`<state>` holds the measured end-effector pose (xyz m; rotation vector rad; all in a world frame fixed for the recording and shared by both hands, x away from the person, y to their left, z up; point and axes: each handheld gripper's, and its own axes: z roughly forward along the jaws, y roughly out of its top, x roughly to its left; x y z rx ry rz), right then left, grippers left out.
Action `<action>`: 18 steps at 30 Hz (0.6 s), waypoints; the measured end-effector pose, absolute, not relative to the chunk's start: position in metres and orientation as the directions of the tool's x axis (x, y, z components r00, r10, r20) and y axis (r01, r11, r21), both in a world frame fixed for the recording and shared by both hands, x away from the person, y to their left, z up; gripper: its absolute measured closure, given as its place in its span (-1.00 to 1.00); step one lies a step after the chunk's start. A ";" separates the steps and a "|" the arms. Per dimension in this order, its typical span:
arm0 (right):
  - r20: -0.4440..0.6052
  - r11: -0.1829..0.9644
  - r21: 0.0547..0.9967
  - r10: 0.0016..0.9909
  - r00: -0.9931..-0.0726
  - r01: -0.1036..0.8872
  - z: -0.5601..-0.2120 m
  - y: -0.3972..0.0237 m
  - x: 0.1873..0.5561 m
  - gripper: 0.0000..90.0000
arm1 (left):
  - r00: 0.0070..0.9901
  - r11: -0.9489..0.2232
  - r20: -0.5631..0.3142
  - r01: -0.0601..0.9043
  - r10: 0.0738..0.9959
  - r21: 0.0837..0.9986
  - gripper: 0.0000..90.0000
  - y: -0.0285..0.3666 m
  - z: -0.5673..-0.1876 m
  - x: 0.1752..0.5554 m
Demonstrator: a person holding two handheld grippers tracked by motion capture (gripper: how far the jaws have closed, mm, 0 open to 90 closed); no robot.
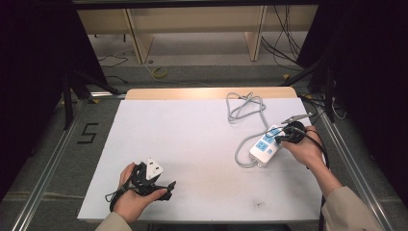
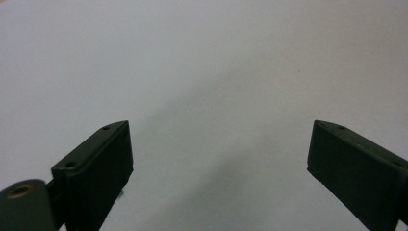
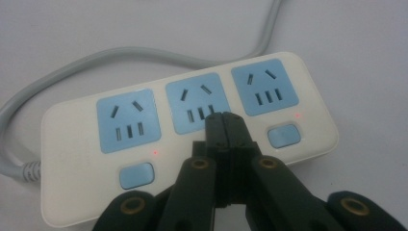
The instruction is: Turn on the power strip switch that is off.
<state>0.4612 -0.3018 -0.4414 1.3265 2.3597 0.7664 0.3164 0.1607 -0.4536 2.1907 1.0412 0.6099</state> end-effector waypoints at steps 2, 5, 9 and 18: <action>-0.021 0.425 0.596 0.857 -0.515 0.681 -0.441 -0.301 0.461 1.00 | 0.578 -0.485 0.134 0.511 0.805 0.710 -0.82 0.160 -0.454 0.316; -0.022 0.430 0.594 0.854 -0.521 0.680 -0.441 -0.300 0.462 1.00 | 0.581 -0.490 0.136 0.512 0.803 0.706 -0.82 0.161 -0.454 0.316; -0.017 0.430 0.590 0.853 -0.522 0.683 -0.441 -0.301 0.462 1.00 | 0.582 -0.492 0.137 0.512 0.802 0.704 -0.82 0.160 -0.454 0.317; -0.014 0.428 0.588 0.854 -0.521 0.687 -0.442 -0.301 0.462 1.00 | 0.583 -0.493 0.138 0.511 0.801 0.704 -0.82 0.160 -0.454 0.317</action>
